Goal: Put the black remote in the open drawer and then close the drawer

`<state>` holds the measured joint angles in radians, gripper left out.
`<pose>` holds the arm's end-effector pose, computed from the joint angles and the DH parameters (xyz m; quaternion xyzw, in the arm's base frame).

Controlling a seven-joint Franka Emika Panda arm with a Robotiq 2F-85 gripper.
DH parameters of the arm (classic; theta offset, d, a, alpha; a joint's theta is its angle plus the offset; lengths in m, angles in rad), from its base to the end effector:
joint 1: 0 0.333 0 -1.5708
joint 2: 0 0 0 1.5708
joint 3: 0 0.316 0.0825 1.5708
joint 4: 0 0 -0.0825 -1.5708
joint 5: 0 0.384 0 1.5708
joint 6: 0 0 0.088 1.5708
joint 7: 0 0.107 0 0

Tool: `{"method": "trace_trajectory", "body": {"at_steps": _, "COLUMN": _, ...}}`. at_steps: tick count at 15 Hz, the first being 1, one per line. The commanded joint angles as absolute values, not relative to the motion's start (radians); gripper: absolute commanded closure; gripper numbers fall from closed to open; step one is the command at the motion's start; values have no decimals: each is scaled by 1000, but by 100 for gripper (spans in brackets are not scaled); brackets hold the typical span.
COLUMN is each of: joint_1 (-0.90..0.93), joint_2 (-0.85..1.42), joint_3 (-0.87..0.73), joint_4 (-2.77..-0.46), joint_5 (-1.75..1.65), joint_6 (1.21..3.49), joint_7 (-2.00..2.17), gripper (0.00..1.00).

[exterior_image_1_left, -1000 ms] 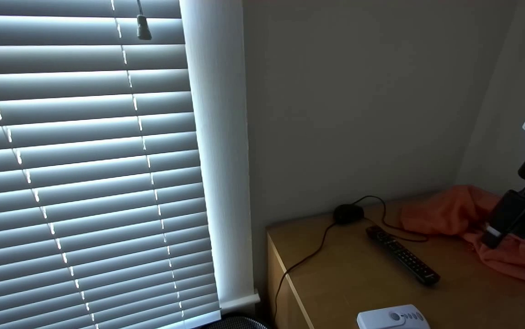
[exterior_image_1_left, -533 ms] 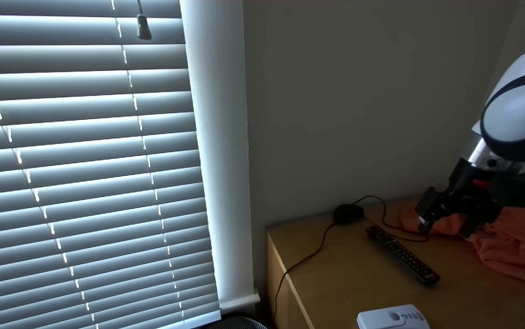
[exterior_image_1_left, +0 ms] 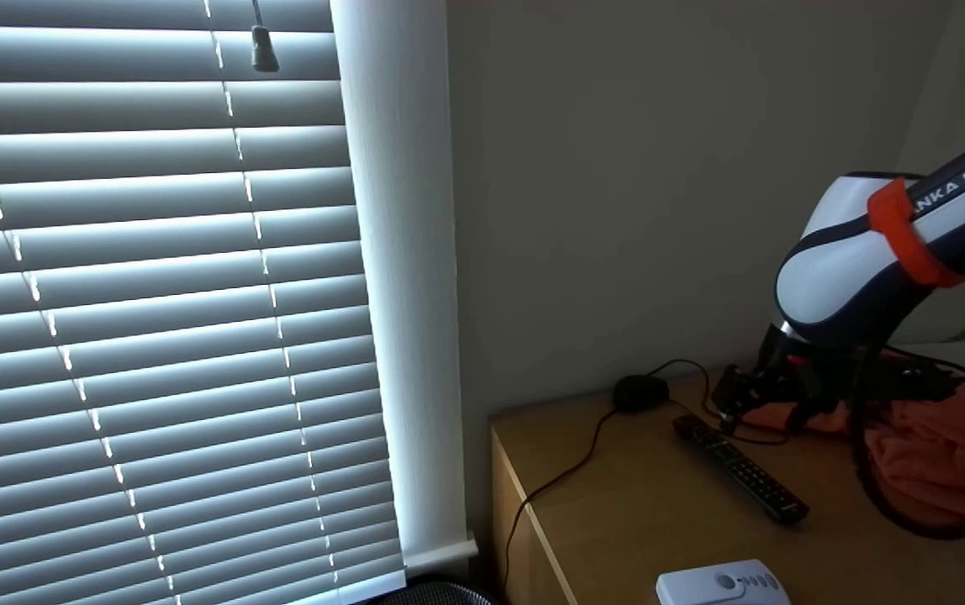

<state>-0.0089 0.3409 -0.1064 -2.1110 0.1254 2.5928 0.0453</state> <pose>0.5895 -0.0694 0.2670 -0.9892 0.1264 -0.0726 0.0164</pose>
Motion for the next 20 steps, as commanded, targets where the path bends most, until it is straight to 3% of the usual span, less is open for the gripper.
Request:
{"method": "trace_trajectory", "body": {"at_steps": 1, "joint_1": -35, "joint_2": 448, "joint_3": -84, "joint_4": -2023, "joint_5": 95, "joint_6": 2613, "joint_7": 26, "gripper": 0}}
{"method": "trace_trajectory", "body": {"at_steps": 13, "joint_1": -40, "joint_2": 639, "joint_3": -66, "joint_4": -1862, "joint_5": 66, "joint_6": 2595, "joint_7": 19, "gripper": 3}}
{"method": "trace_trajectory", "body": {"at_steps": 15, "joint_1": -41, "joint_2": 655, "joint_3": -65, "joint_4": -1847, "joint_5": 62, "joint_6": 2591, "joint_7": 17, "gripper": 13}}
{"method": "trace_trajectory", "body": {"at_steps": 18, "joint_1": -41, "joint_2": 670, "joint_3": -66, "joint_4": -1830, "joint_5": 54, "joint_6": 2585, "joint_7": 18, "gripper": 47}}
{"method": "trace_trajectory", "body": {"at_steps": 20, "joint_1": -40, "joint_2": 676, "joint_3": -67, "joint_4": -1824, "joint_5": 48, "joint_6": 2584, "joint_7": 18, "gripper": 61}}
